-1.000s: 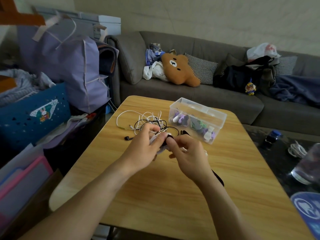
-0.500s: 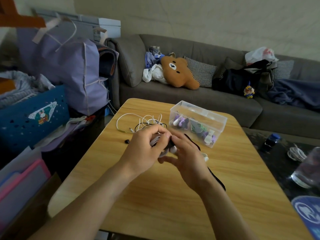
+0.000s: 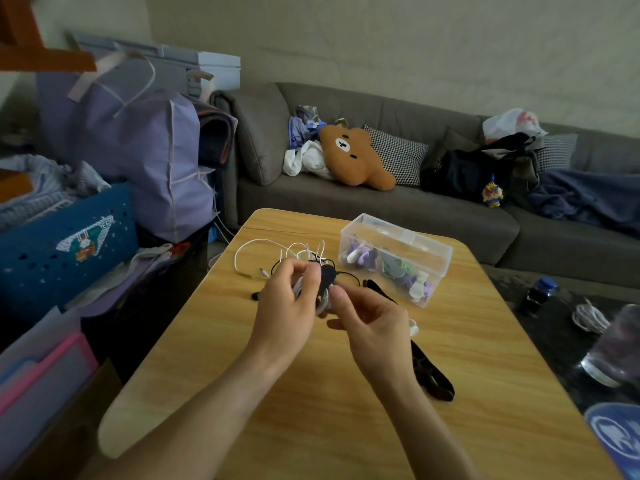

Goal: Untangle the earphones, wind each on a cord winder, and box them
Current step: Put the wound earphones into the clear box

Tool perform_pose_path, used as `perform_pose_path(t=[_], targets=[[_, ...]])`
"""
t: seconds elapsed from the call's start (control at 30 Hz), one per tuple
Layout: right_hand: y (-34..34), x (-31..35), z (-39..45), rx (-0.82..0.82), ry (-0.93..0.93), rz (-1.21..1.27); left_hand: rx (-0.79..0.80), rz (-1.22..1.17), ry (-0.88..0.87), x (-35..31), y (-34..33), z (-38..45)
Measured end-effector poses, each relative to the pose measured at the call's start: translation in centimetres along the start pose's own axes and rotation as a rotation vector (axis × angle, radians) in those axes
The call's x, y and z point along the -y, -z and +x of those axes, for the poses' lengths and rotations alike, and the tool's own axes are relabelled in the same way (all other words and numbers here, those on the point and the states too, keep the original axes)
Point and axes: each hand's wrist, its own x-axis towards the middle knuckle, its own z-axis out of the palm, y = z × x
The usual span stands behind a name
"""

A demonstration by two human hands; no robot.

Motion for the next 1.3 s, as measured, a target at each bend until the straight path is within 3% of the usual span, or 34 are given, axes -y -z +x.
perform_pose_path(t=[0.2, 0.33, 0.37, 0.47, 0.57, 0.63, 0.77, 0.87, 0.97, 1.1, 1.17, 1.23, 1.3], targets=[[-2.3, 0.0, -1.0, -0.096, -0.037, 0.215, -0.036, -0.219, 0.119, 0.2, -2.4, -0.4], [-2.0, -0.9, -0.5, -0.285, -0.175, 0.207, 0.14, -0.358, 0.206, 0.5, -4.1, -1.4], [-1.7, -1.1, -0.2, -0.299, -0.205, 0.194, 0.169, -0.33, 0.213, 0.8, -4.3, -1.3], [-0.5, -0.9, 0.5, -0.237, -0.345, 0.295, 0.179, 0.044, 0.062, 1.7, -3.7, -0.1], [1.4, 0.3, 1.7, -0.151, -0.446, 0.409, 0.241, 0.026, 0.047, 1.6, -2.6, 0.4], [3.0, 1.5, 3.3, -0.223, -0.414, 0.275, 0.253, 0.033, 0.073, 2.0, -2.1, 0.5], [6.2, 4.3, 9.1, -0.438, -0.23, -0.155, 0.263, 0.352, -0.085, 3.0, -1.2, 0.7], [7.2, 4.8, 13.9, -0.496, -0.122, -0.497, 0.33, 0.546, -0.104, 4.1, -1.0, 1.2], [6.9, 2.8, 17.4, -0.389, -0.198, -0.744, 0.324, 0.661, -0.098, 4.0, -0.8, 1.5], [5.8, -0.4, 19.3, -0.088, -0.537, -1.028, 0.343, 0.788, -0.147, 4.1, -0.4, 1.4], [5.4, -0.5, 19.6, -0.012, -0.633, -1.01, 0.372, 0.857, -0.14, 4.5, 0.2, 1.4], [5.3, 0.3, 20.0, 0.028, -0.639, -0.94, 0.382, 0.908, -0.119, 4.7, 0.9, 1.7], [5.2, 1.8, 19.9, 0.028, -0.488, -1.079, 0.395, 0.946, -0.088, 4.8, 1.5, 2.0]])
